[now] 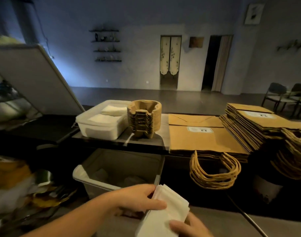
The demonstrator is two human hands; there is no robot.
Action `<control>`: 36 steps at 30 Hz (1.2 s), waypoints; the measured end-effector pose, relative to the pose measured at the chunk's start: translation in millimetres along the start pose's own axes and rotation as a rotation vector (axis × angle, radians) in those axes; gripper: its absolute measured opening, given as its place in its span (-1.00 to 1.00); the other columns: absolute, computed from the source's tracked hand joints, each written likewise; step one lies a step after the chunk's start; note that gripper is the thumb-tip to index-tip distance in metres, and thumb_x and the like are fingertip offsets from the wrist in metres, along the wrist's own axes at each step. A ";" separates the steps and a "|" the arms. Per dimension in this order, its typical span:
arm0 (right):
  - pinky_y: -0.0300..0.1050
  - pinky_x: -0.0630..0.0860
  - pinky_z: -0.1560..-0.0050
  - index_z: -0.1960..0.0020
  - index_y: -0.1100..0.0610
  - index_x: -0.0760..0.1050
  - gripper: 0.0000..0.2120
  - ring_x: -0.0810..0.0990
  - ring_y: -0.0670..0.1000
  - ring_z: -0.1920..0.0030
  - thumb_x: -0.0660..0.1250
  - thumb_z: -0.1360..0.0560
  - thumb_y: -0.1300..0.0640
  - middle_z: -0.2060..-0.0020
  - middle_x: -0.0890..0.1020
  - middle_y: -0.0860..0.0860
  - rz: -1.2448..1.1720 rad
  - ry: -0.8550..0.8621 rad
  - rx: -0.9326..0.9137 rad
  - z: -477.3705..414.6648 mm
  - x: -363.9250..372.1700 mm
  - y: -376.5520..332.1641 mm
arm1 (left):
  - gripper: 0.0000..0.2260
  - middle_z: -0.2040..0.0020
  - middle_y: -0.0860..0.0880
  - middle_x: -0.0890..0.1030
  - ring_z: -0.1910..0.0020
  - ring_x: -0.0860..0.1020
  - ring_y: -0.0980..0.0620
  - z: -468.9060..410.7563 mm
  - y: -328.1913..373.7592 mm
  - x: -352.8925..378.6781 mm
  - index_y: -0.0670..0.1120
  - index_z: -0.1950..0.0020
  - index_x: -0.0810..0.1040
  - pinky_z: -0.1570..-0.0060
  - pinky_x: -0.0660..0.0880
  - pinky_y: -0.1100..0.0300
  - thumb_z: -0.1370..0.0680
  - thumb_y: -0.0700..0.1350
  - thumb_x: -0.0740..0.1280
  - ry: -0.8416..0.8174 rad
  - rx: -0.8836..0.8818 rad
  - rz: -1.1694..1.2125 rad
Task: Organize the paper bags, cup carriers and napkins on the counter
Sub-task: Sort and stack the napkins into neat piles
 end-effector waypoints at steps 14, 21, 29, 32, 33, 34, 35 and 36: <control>-0.14 0.61 0.05 -0.03 0.00 0.51 -0.67 0.67 -0.04 0.08 0.37 -0.29 -0.03 0.15 0.68 -0.07 0.365 0.083 -0.398 -18.4 106.3 -184.7 | -0.55 -0.04 -0.08 0.64 -0.01 0.62 -0.01 109.7 20.1 -171.8 -0.02 -0.16 0.52 0.02 0.58 0.08 -0.28 -0.06 0.41 0.556 0.295 0.456; -0.25 0.46 0.12 -0.10 0.08 0.42 -0.83 0.50 -0.11 0.18 0.26 -0.55 0.05 0.19 0.52 -0.07 0.911 0.288 -0.467 -96.0 150.1 -294.5 | -0.70 -0.04 -0.12 0.61 -0.02 0.59 -0.07 92.3 -2.4 -276.6 -0.09 -0.15 0.52 0.07 0.57 0.10 -0.46 -0.03 0.37 0.741 0.244 0.441; -0.20 0.43 0.08 -0.26 0.26 0.47 -0.67 0.50 0.00 0.08 0.21 -0.59 0.08 -0.03 0.60 0.09 1.486 0.228 -0.103 -199.3 165.3 -299.5 | -0.47 -0.16 -0.09 0.46 0.07 0.57 0.01 54.7 -50.9 -300.5 -0.01 -0.44 0.18 0.27 0.61 0.22 -0.53 -0.14 0.33 0.655 -0.021 0.084; -0.27 0.41 0.22 -0.25 0.27 0.46 -0.69 0.46 -0.08 0.26 0.20 -0.60 0.11 0.16 0.54 0.03 1.638 0.190 0.001 -220.1 169.7 -291.0 | -0.42 -0.17 -0.08 0.42 0.14 0.52 0.08 42.9 -55.8 -299.0 0.03 -0.49 0.06 0.33 0.56 0.30 -0.57 -0.08 0.28 0.582 -0.110 -0.191; -0.26 0.44 0.14 -0.26 0.27 0.46 -0.69 0.47 -0.07 0.24 0.21 -0.59 0.12 0.11 0.55 0.05 1.666 0.184 0.019 -225.1 170.5 -289.2 | -0.46 -0.17 -0.08 0.42 0.10 0.52 0.05 38.4 -56.3 -298.1 0.01 -0.49 0.10 0.27 0.58 0.27 -0.57 -0.07 0.27 0.551 -0.126 -0.231; -0.23 0.45 0.06 -0.28 0.27 0.45 -0.67 0.48 -0.05 0.18 0.21 -0.59 0.13 0.01 0.57 0.09 1.696 0.183 0.031 -229.0 171.1 -288.4 | -0.49 -0.19 -0.09 0.43 0.04 0.53 0.01 34.1 -57.3 -298.2 -0.01 -0.48 0.14 0.20 0.60 0.23 -0.58 -0.06 0.26 0.521 -0.141 -0.266; -0.22 0.45 0.01 -0.29 0.27 0.45 -0.67 0.48 -0.04 0.12 0.22 -0.59 0.12 -0.08 0.57 0.12 1.726 0.185 0.041 -231.0 171.5 -288.1 | -0.51 -0.19 -0.09 0.42 0.02 0.53 -0.01 30.7 -57.6 -297.5 -0.02 -0.47 0.16 0.17 0.60 0.23 -0.58 -0.05 0.25 0.498 -0.155 -0.289; -0.21 0.45 -0.02 -0.30 0.26 0.44 -0.66 0.48 -0.03 0.09 0.22 -0.58 0.12 -0.15 0.57 0.13 1.750 0.184 0.052 -231.9 171.6 -288.3 | -0.52 -0.18 -0.07 0.40 0.02 0.51 0.00 28.3 -57.9 -297.3 -0.02 -0.46 0.16 0.21 0.58 0.25 -0.58 -0.04 0.25 0.482 -0.160 -0.291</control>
Point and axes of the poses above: each hand's wrist, its own z-axis away from the middle knuckle, its own x-axis out of the palm, y = z × x, the point moved 2 cm from there along -z, towards the middle knuckle
